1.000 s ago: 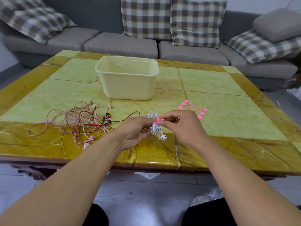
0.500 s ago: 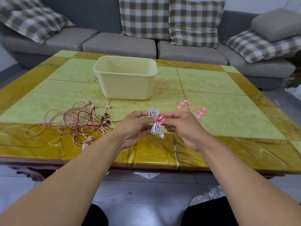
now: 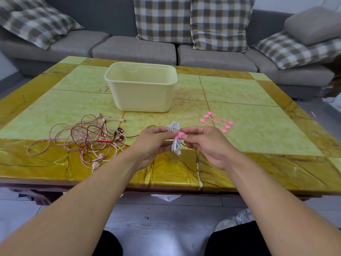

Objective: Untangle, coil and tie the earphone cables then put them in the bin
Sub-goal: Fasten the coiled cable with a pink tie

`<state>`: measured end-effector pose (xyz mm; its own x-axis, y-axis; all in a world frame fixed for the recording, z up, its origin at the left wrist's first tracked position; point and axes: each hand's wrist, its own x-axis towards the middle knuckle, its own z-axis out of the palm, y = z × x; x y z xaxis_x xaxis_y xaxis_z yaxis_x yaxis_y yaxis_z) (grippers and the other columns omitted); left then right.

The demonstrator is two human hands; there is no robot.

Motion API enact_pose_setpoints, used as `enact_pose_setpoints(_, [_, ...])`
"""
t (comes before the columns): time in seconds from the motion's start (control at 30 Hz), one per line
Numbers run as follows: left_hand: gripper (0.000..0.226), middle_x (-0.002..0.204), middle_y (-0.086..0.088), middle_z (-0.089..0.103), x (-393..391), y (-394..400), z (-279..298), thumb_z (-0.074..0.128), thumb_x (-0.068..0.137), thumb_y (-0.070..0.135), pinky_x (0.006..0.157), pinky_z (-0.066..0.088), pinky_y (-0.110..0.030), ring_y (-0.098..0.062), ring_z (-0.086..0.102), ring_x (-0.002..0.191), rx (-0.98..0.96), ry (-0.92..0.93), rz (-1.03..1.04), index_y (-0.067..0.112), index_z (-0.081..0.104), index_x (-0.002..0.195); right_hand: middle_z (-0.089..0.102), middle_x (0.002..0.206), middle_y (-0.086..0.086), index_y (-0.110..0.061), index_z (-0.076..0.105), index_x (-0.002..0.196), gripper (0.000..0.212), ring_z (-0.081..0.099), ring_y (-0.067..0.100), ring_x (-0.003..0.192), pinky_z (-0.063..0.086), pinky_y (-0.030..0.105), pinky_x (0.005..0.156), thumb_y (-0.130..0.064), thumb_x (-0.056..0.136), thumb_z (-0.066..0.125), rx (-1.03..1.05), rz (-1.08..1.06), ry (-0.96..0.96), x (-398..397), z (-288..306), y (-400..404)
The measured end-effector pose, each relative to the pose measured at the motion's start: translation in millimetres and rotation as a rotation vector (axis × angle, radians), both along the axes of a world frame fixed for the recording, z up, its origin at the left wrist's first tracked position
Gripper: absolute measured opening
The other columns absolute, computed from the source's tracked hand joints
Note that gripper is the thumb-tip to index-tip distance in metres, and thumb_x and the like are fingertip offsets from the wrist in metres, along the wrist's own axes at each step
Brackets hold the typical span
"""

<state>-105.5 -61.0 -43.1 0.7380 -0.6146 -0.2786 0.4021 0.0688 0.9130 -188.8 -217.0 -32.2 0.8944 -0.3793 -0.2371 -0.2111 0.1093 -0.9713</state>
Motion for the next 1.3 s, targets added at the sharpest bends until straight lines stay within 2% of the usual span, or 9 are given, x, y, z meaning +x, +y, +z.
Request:
enact_pose_setpoints(0.27, [0.020, 0.094, -0.013, 0.076, -1.7, -3.0, -3.6, 0.079, 0.083, 0.024, 0.076, 0.059, -0.033, -0.023, 0.069, 0.079, 0.048, -0.048, 0.016, 0.010, 0.073, 0.095, 0.075, 0.104, 0.023, 0.000, 0.073, 0.099, 0.019, 0.069, 0.023, 0.085, 0.059, 0.031, 0.081, -0.002, 0.081, 0.081, 0.000, 0.014, 0.018, -2.0, -0.2, 0.8])
enact_pose_setpoints(0.37, [0.022, 0.094, -0.009, 0.076, -2.3, -2.7, -4.5, 0.077, 0.085, 0.027, 0.086, 0.057, -0.036, -0.021, 0.071, 0.084, 0.067, -0.060, -0.051, 0.011, 0.074, 0.100, 0.075, 0.102, 0.023, 0.000, 0.072, 0.096, 0.010, 0.072, 0.026, 0.086, 0.060, 0.032, 0.082, 0.002, 0.086, 0.075, 0.034, -0.043, -0.028, -1.9, 2.0, 0.2])
enact_pose_setpoints(0.5, [0.013, 0.100, -0.010, 0.078, -4.4, -2.1, -5.8, 0.074, 0.089, 0.017, 0.088, 0.060, -0.038, -0.021, 0.073, 0.089, 0.062, -0.153, -0.044, 0.012, 0.078, 0.101, 0.075, 0.090, 0.019, 0.003, 0.071, 0.095, 0.008, 0.071, 0.020, 0.076, 0.060, 0.027, 0.074, 0.004, 0.087, 0.073, 0.081, -0.044, -0.031, -1.2, 4.7, 0.1])
enact_pose_setpoints(0.77, [0.018, 0.084, 0.008, 0.078, -4.6, -1.6, -4.7, 0.080, 0.084, 0.013, 0.073, 0.052, -0.017, -0.005, 0.069, 0.076, 0.098, -0.512, 0.024, 0.019, 0.078, 0.100, 0.076, 0.090, 0.014, 0.001, 0.075, 0.095, 0.013, 0.069, 0.015, 0.072, 0.060, 0.020, 0.066, 0.007, 0.084, 0.071, 0.348, 0.009, 0.048, 1.3, 11.4, -4.5])
enact_pose_setpoints(0.9, [0.028, 0.090, -0.008, 0.078, -5.0, -0.9, -4.2, 0.084, 0.081, 0.014, 0.078, 0.057, -0.029, -0.021, 0.070, 0.076, 0.056, -0.501, 0.057, 0.010, 0.074, 0.107, 0.073, 0.083, 0.012, -0.004, 0.079, 0.076, 0.021, 0.065, 0.013, 0.068, 0.059, 0.019, 0.065, 0.006, 0.088, 0.066, 0.491, 0.016, 0.050, 0.5, 14.3, -3.6])
enact_pose_setpoints(0.97, [0.037, 0.098, -0.011, 0.077, -2.4, 0.8, -5.0, 0.086, 0.078, 0.012, 0.087, 0.059, -0.039, -0.029, 0.074, 0.084, 0.047, -0.450, 0.053, 0.010, 0.071, 0.112, 0.075, 0.089, 0.012, -0.002, 0.076, 0.096, 0.015, 0.068, 0.015, 0.077, 0.060, 0.023, 0.072, 0.005, 0.089, 0.066, 0.430, 0.036, 0.033, -0.5, 13.5, -3.0])
enact_pose_setpoints(1.1, [0.032, 0.091, -0.007, 0.076, -1.7, 2.5, -4.8, 0.086, 0.078, 0.008, 0.077, 0.057, -0.038, -0.019, 0.068, 0.075, 0.121, -0.474, 0.036, 0.012, 0.071, 0.107, 0.074, 0.105, 0.006, -0.021, 0.064, 0.128, 0.052, 0.068, 0.018, 0.100, 0.052, 0.033, 0.087, 0.008, 0.085, 0.069, 0.133, 0.166, -0.020, -3.6, 10.4, -6.4])
enact_pose_setpoints(1.17, [0.033, 0.091, -0.006, 0.076, -2.2, 2.3, -4.9, 0.087, 0.077, 0.009, 0.073, 0.054, -0.035, -0.016, 0.065, 0.075, 0.143, -0.477, 0.003, 0.015, 0.071, 0.105, 0.074, 0.103, 0.002, -0.029, 0.065, 0.127, 0.052, 0.070, 0.015, 0.096, 0.054, 0.030, 0.083, 0.000, 0.085, 0.075, -0.018, 0.181, -0.047, -5.0, 8.9, -4.3])
enact_pose_setpoints(1.3, [0.040, 0.099, -0.008, 0.076, -1.1, 4.6, -4.0, 0.088, 0.075, 0.010, 0.082, 0.057, -0.037, -0.026, 0.069, 0.082, 0.083, -0.438, -0.059, 0.015, 0.071, 0.111, 0.074, 0.082, 0.004, -0.011, 0.069, 0.099, 0.017, 0.069, 0.017, 0.076, 0.057, 0.028, 0.072, -0.006, 0.085, 0.078, -0.075, 0.006, -0.172, -2.3, 4.3, -0.8])
